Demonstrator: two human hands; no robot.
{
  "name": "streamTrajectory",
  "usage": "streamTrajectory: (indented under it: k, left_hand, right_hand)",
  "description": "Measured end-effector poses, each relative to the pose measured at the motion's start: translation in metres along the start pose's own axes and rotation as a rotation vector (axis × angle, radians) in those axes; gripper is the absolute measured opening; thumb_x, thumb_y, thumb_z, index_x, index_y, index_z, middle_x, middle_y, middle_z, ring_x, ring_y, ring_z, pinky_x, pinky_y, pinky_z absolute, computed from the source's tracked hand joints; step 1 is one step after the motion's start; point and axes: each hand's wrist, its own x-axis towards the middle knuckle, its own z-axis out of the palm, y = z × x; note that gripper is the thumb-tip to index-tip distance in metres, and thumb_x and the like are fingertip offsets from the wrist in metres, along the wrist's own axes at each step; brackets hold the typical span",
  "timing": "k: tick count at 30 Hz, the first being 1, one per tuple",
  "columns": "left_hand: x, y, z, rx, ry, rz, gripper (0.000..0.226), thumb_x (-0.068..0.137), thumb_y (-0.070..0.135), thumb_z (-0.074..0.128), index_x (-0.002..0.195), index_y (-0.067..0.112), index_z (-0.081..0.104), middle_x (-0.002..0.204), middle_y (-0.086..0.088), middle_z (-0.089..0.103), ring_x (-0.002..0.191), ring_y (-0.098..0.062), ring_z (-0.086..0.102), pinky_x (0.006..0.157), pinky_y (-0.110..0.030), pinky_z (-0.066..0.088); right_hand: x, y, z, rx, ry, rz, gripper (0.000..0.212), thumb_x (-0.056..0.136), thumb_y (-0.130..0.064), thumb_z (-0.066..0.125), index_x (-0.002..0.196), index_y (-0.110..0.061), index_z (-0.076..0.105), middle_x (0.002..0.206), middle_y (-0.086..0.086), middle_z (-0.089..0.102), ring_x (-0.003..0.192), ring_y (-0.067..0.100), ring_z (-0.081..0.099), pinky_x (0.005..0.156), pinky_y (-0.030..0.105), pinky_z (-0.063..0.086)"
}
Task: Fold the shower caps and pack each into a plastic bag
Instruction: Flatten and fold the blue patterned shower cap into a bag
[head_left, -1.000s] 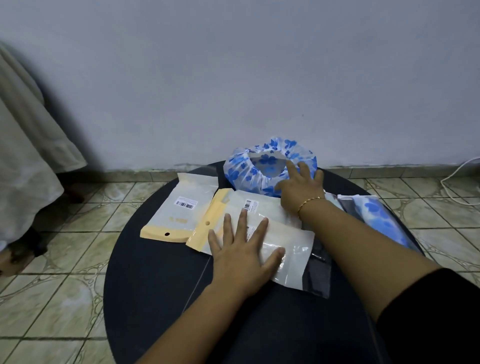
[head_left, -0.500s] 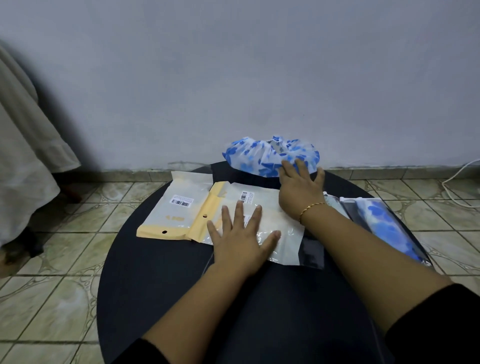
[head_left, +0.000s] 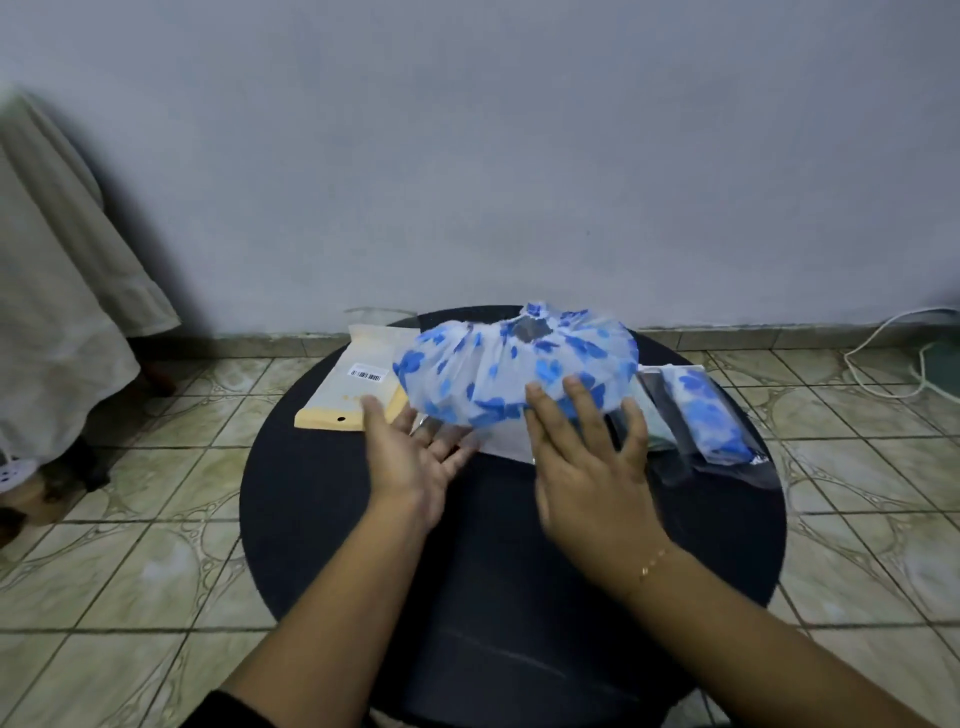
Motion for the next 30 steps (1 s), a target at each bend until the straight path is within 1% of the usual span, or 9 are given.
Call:
streamTrajectory:
  k: [3, 7, 10, 13, 19, 22, 24, 27, 30]
  left_hand:
    - [-0.018, 0.008, -0.03, -0.087, -0.039, -0.071, 0.081, 0.08, 0.08, 0.031, 0.121, 0.016, 0.058, 0.115, -0.011, 0.068, 0.106, -0.033, 0.065, 0.087, -0.049, 0.052]
    - [-0.037, 0.009, -0.064, 0.145, -0.086, -0.125, 0.048, 0.087, 0.039, 0.058, 0.126, 0.011, 0.059, 0.118, -0.015, 0.066, 0.098, -0.029, 0.068, 0.072, -0.042, 0.059]
    - [-0.049, 0.013, -0.083, 0.285, 0.045, -0.113, 0.036, 0.087, 0.008, 0.059, 0.123, 0.008, 0.06, 0.105, -0.015, 0.069, 0.074, -0.024, 0.071, 0.058, -0.037, 0.059]
    - [-0.058, 0.023, -0.098, 0.381, 0.05, -0.158, 0.032, 0.088, 0.004, 0.059, 0.12, 0.007, 0.061, 0.106, -0.017, 0.069, 0.073, -0.025, 0.071, 0.056, -0.035, 0.058]
    - [-0.067, 0.043, -0.1, 0.63, 0.031, -0.157, 0.047, 0.085, 0.016, 0.069, 0.127, 0.002, 0.054, 0.112, -0.017, 0.067, 0.084, -0.027, 0.07, 0.07, -0.039, 0.059]
    - [-0.064, 0.047, -0.102, 0.793, 0.228, 0.067, 0.073, 0.082, 0.04, 0.07, 0.141, 0.01, 0.039, 0.132, -0.012, 0.055, 0.108, -0.027, 0.061, 0.091, -0.044, 0.051]
    - [-0.068, 0.047, -0.103, 1.034, 0.351, 0.218, 0.07, 0.085, 0.055, 0.06, 0.136, 0.01, 0.046, 0.131, -0.011, 0.056, 0.112, -0.029, 0.058, 0.096, -0.044, 0.046]
    - [-0.08, 0.048, -0.106, 1.293, 0.395, 0.156, 0.071, 0.087, 0.069, 0.04, 0.091, 0.002, 0.061, 0.095, -0.016, 0.066, 0.09, -0.034, 0.063, 0.072, -0.035, 0.045]
    - [-0.083, 0.046, -0.106, 1.395, 0.292, 0.006, 0.068, 0.082, 0.07, 0.049, 0.095, 0.005, 0.062, 0.099, -0.012, 0.066, 0.084, -0.029, 0.064, 0.063, -0.032, 0.045]
  right_hand:
    - [-0.043, -0.017, -0.017, 0.022, -0.017, -0.158, 0.051, 0.078, -0.021, 0.043, 0.126, -0.015, 0.06, 0.142, -0.002, 0.049, 0.136, 0.026, 0.033, 0.102, 0.06, 0.024]
    - [-0.075, -0.028, -0.037, 0.292, 0.053, -0.328, 0.034, 0.089, -0.021, 0.042, 0.109, -0.025, 0.069, 0.13, -0.005, 0.059, 0.13, 0.023, 0.044, 0.101, 0.059, 0.025]
    - [-0.079, -0.024, -0.052, 0.505, 0.136, -0.101, 0.03, 0.079, -0.016, 0.048, 0.097, -0.025, 0.069, 0.118, -0.002, 0.064, 0.119, 0.019, 0.051, 0.103, 0.048, 0.024]
    - [-0.077, -0.01, -0.056, 0.638, 0.13, 0.353, 0.034, 0.078, -0.021, 0.045, 0.104, -0.022, 0.067, 0.115, -0.002, 0.06, 0.114, 0.015, 0.048, 0.095, 0.032, 0.024]
    - [-0.068, 0.023, -0.054, 1.07, -0.32, 1.095, 0.057, 0.091, -0.045, 0.054, 0.136, -0.015, 0.04, 0.117, 0.001, 0.055, 0.105, 0.018, 0.052, 0.087, 0.029, 0.038]
    - [-0.067, 0.026, -0.052, 1.162, -0.302, 1.154, 0.056, 0.088, -0.057, 0.048, 0.125, -0.015, 0.048, 0.103, 0.008, 0.067, 0.081, 0.022, 0.062, 0.073, 0.033, 0.048]
    - [-0.067, 0.025, -0.057, 1.165, -0.312, 1.144, 0.044, 0.092, -0.053, 0.043, 0.112, -0.015, 0.053, 0.085, 0.01, 0.068, 0.058, 0.02, 0.058, 0.056, 0.029, 0.042]
    - [-0.067, 0.025, -0.064, 1.162, -0.393, 1.105, 0.032, 0.096, -0.05, 0.04, 0.093, -0.021, 0.053, 0.072, 0.006, 0.064, 0.044, 0.014, 0.052, 0.041, 0.024, 0.037]
    - [-0.066, 0.021, -0.065, 1.177, -0.457, 1.048, 0.039, 0.093, -0.051, 0.044, 0.086, -0.016, 0.059, 0.073, 0.006, 0.063, 0.049, 0.018, 0.053, 0.038, 0.024, 0.041]
